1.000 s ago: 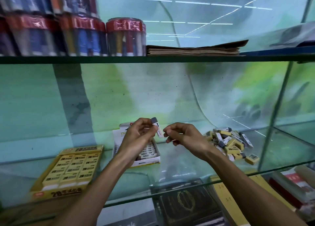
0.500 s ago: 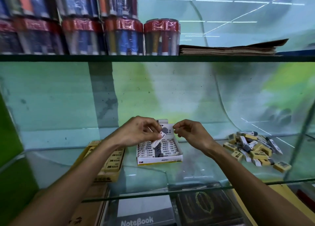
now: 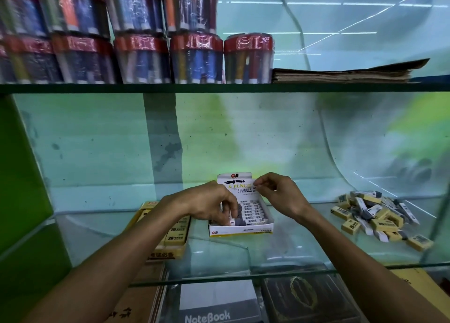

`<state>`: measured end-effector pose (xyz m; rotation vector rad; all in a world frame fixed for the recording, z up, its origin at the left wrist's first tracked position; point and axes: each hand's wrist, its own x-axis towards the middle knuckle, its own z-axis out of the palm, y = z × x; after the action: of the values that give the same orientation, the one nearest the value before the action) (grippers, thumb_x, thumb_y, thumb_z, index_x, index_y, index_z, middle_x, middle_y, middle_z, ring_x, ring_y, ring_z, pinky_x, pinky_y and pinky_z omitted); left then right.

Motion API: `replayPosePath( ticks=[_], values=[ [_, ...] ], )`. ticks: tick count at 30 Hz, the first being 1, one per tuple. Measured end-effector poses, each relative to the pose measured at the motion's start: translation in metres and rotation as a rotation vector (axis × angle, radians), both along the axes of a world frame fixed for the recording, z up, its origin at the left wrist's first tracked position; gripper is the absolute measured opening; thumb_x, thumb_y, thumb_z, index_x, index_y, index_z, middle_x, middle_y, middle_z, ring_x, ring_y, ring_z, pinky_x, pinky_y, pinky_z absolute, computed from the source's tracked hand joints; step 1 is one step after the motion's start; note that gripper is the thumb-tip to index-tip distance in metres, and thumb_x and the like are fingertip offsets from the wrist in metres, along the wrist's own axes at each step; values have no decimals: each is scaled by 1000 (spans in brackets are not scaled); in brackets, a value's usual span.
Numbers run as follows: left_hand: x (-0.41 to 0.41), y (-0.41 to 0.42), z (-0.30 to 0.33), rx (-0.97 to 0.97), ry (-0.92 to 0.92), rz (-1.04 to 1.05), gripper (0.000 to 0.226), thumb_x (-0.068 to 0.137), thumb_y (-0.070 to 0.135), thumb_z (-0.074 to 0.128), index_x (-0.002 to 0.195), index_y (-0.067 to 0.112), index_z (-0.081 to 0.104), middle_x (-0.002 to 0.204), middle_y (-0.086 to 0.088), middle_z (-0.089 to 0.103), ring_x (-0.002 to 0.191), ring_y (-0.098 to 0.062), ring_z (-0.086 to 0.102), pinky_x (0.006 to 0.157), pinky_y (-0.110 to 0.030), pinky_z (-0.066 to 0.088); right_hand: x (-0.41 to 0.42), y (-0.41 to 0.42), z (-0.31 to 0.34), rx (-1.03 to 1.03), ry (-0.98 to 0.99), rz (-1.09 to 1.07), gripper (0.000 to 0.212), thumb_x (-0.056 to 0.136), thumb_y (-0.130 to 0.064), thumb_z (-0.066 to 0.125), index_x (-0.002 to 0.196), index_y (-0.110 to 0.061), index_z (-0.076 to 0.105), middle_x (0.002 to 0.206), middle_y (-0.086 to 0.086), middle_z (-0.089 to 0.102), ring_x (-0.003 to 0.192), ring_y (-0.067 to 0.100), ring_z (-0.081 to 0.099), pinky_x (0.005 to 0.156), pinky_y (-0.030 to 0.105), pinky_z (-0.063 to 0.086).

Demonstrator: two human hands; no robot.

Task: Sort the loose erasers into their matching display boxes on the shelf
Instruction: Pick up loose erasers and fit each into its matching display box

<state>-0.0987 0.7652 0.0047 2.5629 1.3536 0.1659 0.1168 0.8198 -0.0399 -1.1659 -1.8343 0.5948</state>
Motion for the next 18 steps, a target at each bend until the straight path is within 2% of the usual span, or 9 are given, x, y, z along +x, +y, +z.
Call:
replayPosePath(
  ticks=[2, 8, 10, 13, 15, 18],
  values=[
    [-1, 2, -1, -3, 8, 2, 20, 81, 14, 76, 100, 22, 73, 77, 14, 67, 62, 2, 58, 63, -15, 46, 2, 0, -1, -2, 5, -6, 8, 91, -14, 64, 91, -21, 69, 88, -5, 71, 72, 0, 60, 66, 11, 45],
    [2, 8, -8, 13, 16, 4, 13, 80, 11, 75, 91, 18, 74, 76, 8, 69, 65, -4, 61, 64, -17, 48, 12, -2, -1, 19, 7, -31, 10, 91, -11, 63, 91, -19, 69, 81, -9, 67, 63, -9, 56, 59, 6, 41],
    [1, 9, -10, 15, 21, 5, 11, 80, 10, 74, 87, 18, 74, 69, 13, 65, 63, 0, 59, 65, -16, 48, 15, -3, -1, 13, 8, -42, 11, 91, -11, 63, 90, -20, 69, 81, -8, 68, 64, -6, 56, 59, 6, 42],
    [0, 9, -11, 15, 32, -6, 11, 81, 8, 72, 87, 17, 75, 64, 19, 60, 58, 9, 55, 61, -7, 42, 21, -3, -2, 8, 9, -55, 13, 91, -12, 63, 90, -24, 69, 86, -2, 71, 71, 3, 60, 61, 7, 43],
    [0, 9, -8, 3, 39, -24, 7, 84, 13, 73, 90, 17, 75, 68, 17, 63, 60, 9, 57, 61, -7, 42, 26, -4, -1, 7, 19, -62, 12, 91, -13, 64, 90, -24, 69, 88, -1, 72, 76, 8, 62, 62, 7, 44],
    [2, 9, -3, -11, -5, -26, 9, 86, 27, 73, 92, 21, 75, 77, 14, 70, 67, 3, 61, 64, -15, 47, 40, -7, 1, 7, 34, -84, 11, 91, -15, 64, 90, -24, 70, 89, -2, 72, 79, 9, 64, 67, 11, 46]
  ],
)
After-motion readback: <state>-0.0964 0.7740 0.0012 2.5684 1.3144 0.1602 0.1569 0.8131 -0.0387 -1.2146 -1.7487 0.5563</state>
